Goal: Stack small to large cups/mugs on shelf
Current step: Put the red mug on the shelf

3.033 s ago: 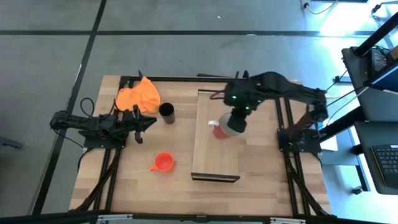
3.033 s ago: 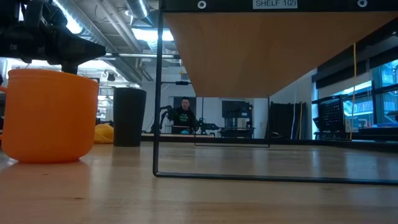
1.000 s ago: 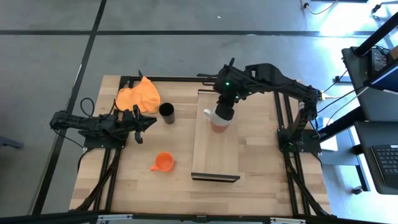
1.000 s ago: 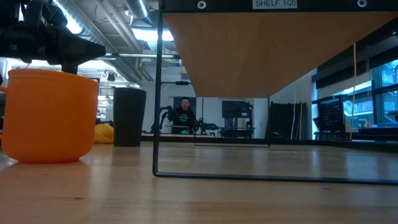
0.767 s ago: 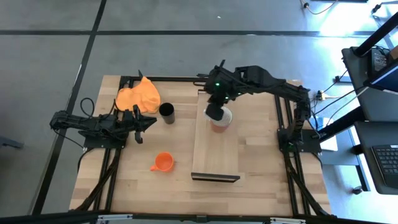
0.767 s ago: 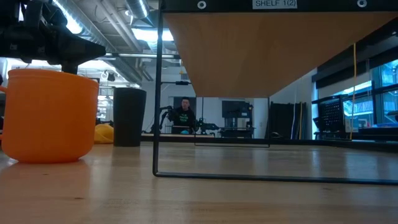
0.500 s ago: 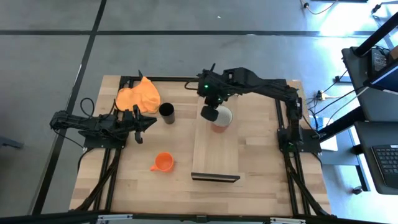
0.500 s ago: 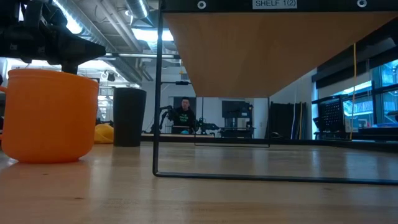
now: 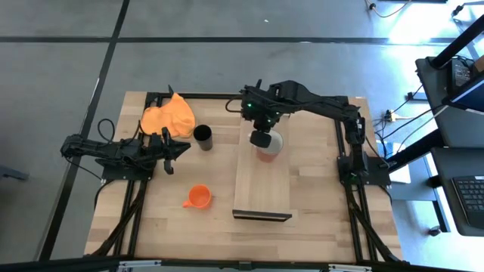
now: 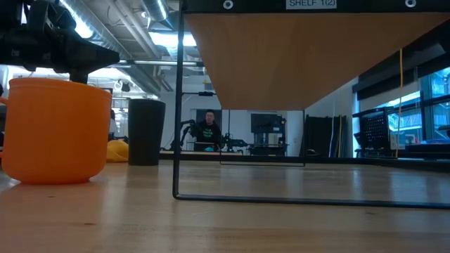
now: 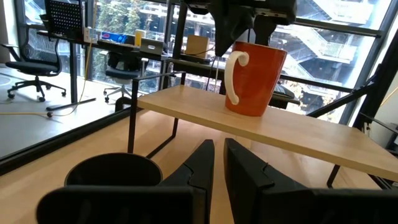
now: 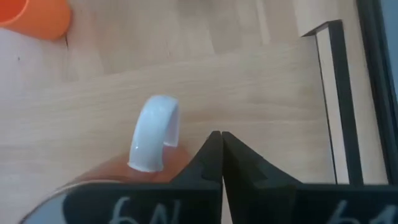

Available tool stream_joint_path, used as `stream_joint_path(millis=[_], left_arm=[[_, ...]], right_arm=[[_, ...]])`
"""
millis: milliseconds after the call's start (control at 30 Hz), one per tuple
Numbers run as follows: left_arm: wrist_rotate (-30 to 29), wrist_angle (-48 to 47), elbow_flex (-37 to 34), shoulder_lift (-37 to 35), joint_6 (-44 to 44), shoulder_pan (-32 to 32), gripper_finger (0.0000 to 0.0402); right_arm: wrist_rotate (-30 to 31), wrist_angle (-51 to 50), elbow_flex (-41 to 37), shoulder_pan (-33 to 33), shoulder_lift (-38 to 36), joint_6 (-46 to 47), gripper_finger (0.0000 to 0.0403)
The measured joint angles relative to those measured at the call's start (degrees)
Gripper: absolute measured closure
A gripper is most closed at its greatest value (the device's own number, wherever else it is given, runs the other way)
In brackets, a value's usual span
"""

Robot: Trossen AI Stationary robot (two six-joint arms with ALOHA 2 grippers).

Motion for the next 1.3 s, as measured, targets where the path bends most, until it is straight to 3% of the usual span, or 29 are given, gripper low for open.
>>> stream_joint_path(millis=[733, 1300], left_arm=[[0.0, 0.0, 0.0, 0.0, 0.0, 0.0, 0.0371], [0.0, 0.0, 0.0, 0.0, 0.0, 0.0, 0.0371]], right_arm=[[-10.1, 3.3, 0.0, 0.2, 0.0, -0.1, 0.0394], [-10.6, 3.2, 0.0, 3.4, 0.0, -0.1, 0.0393]])
